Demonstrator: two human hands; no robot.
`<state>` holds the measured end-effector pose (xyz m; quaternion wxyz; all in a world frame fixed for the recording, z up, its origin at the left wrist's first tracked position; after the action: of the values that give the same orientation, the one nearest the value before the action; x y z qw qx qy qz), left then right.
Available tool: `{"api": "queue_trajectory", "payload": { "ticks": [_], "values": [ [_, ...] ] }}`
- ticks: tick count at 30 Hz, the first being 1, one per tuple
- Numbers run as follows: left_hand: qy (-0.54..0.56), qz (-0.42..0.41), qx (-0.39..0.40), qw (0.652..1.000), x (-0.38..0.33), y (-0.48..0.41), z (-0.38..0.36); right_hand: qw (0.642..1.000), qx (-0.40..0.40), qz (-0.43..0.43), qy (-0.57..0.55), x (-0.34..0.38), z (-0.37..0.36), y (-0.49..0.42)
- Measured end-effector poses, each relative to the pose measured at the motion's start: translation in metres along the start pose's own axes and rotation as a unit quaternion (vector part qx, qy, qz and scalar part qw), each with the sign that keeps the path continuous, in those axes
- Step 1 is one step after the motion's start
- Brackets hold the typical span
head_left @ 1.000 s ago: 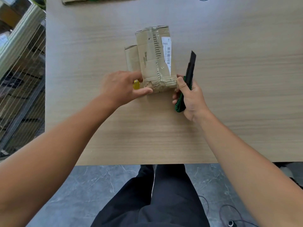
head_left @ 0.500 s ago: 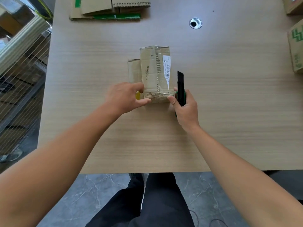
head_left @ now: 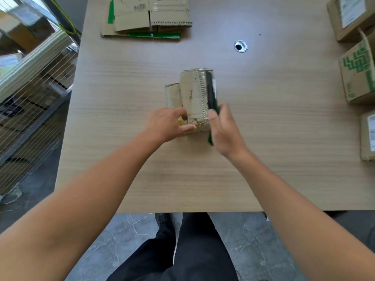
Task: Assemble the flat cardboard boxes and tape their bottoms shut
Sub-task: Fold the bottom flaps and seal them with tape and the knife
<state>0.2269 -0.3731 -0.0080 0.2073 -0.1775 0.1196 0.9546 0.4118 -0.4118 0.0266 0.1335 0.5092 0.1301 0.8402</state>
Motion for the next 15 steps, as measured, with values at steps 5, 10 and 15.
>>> {"api": "queue_trajectory", "payload": {
  "ticks": [5, 10, 15],
  "values": [
    [0.072, 0.000, 0.014, 0.997, -0.002, 0.016, 0.001, 0.974, 0.046, -0.022, 0.219, -0.007, -0.024, 0.017],
    [0.289, -0.005, 0.077, 0.954, 0.023, 0.045, 0.005, 0.974, 0.058, -0.023, 0.216, -0.016, -0.027, 0.027],
    [0.109, 0.003, 0.043, 0.993, 0.037, 0.049, 0.012, 0.974, 0.090, -0.060, 0.198, -0.015, -0.026, 0.023]
  ]
}}
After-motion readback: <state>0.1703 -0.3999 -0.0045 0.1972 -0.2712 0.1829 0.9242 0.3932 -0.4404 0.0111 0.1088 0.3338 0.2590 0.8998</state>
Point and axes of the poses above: each hand's wrist, its own y-axis away from the middle knuckle, its own z-axis out of the back of the hand, x = y × z, the point moved 1 cm from there along -y, towards the middle knuckle, and after that the axes turned 13 degrees about -z, right-handed, at the moved point
